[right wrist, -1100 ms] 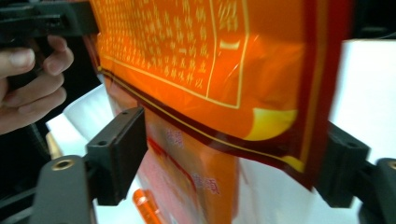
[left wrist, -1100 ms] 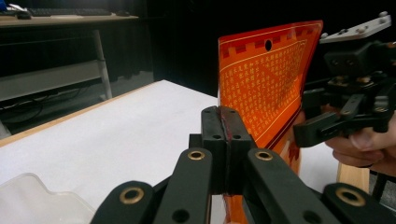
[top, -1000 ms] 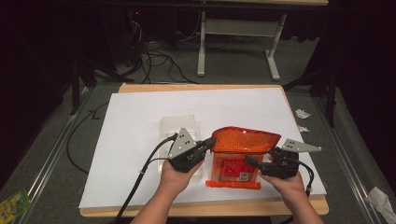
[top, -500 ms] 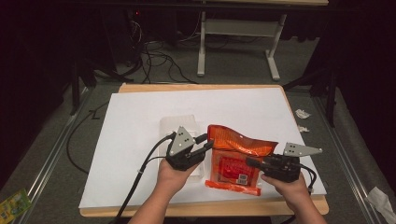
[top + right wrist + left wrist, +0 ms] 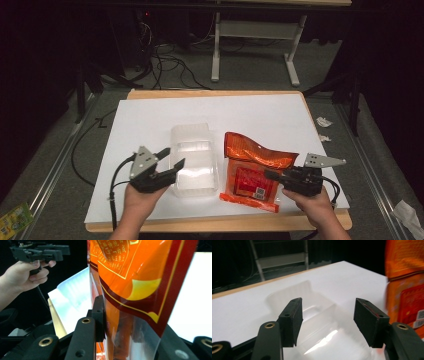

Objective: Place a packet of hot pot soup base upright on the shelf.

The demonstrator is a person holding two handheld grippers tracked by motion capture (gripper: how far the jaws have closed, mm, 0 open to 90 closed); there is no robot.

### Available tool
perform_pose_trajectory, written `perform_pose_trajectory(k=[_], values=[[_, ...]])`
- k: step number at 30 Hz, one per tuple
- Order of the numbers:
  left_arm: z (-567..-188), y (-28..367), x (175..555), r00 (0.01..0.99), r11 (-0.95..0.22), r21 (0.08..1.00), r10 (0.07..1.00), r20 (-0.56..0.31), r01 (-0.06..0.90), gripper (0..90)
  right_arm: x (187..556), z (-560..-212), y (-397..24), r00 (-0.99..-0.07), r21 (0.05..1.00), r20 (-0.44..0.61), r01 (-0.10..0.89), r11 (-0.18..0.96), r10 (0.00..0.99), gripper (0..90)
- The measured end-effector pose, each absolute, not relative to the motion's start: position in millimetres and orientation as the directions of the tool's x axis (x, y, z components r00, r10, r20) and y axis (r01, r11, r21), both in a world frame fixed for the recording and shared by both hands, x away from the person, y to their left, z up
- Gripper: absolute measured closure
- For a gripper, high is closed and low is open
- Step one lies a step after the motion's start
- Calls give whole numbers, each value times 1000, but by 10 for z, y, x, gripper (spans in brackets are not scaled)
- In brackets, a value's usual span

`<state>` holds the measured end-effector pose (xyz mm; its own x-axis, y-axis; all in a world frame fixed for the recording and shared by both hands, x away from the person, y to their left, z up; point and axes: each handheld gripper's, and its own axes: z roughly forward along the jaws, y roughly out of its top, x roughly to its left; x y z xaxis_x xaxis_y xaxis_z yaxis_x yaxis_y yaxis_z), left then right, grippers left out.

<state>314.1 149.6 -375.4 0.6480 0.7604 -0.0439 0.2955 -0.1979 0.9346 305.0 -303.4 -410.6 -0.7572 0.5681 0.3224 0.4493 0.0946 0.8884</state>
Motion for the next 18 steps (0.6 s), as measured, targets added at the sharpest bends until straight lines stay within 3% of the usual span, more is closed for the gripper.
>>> perform_pose_trajectory(k=[6,13,18], values=[[-4069,2080,3038,569,-190,919,821,-43,344,389,3033,-4125,-3047,-751,889,324,449,86,575,717],[-4436,2215,3076,549,-244,881,836,-20,405,350,3019,-4106,-3028,-756,893,311,440,95,576,718],[-4474,2235,3125,533,-205,884,844,-57,421,346,3016,-4099,-3028,-759,891,314,443,97,571,721]])
